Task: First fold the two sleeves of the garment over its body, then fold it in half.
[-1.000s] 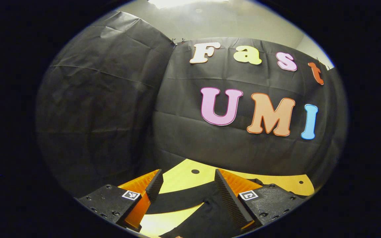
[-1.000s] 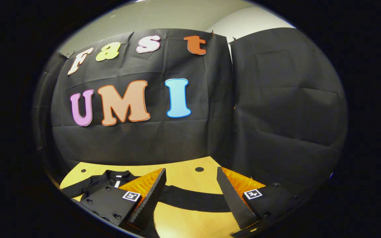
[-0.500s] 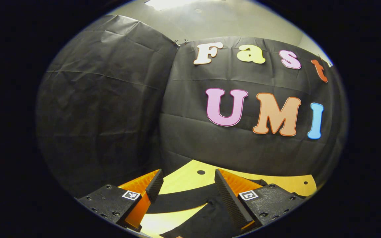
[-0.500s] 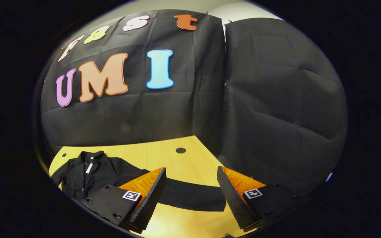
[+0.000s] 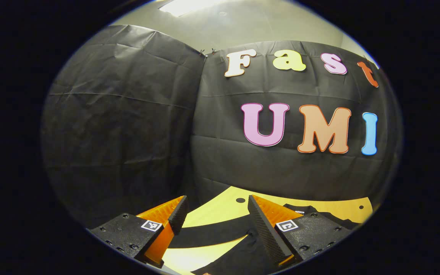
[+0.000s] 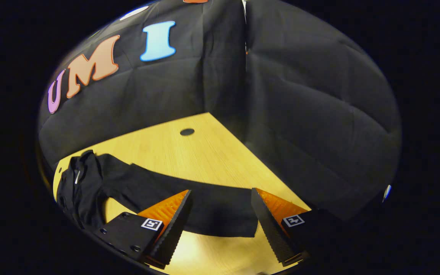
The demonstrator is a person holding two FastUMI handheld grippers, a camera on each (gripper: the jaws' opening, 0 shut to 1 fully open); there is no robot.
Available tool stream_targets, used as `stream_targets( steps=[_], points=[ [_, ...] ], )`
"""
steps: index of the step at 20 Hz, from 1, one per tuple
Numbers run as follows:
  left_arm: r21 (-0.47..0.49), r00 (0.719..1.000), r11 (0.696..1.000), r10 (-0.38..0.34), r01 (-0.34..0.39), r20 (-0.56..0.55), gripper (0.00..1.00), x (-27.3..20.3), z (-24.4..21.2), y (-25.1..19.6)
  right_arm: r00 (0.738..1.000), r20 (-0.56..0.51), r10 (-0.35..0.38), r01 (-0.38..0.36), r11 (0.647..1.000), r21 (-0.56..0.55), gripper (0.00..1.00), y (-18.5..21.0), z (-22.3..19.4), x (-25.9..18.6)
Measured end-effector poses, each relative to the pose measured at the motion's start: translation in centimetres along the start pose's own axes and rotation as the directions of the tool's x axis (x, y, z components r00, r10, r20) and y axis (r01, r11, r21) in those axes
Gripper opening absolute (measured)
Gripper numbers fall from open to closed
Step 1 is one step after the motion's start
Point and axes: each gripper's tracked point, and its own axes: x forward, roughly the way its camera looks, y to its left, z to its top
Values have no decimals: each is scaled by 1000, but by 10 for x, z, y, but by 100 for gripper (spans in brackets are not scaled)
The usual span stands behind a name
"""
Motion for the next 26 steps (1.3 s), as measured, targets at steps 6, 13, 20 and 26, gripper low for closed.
stream_targets(
  steps=[6,13,20,26],
  points=[
    [-20,999,999,38,-39,-21,90,-3,-6,12,998,-61,-8,6,999,-32,98,-8,-23,26],
    [2,999,999,51,-51,-13,90,-6,-7,18,993,-114,-25,22,1000,-20,99,-18,-42,34],
    [-13,999,999,29,-29,-35,92,-4,-14,11,994,-108,-19,18,1000,-9,95,-15,-44,36],
    [-7,999,1000,5,-6,-33,91,-2,-14,2,993,-114,20,-24,999,-33,79,-8,-43,37]
  ],
)
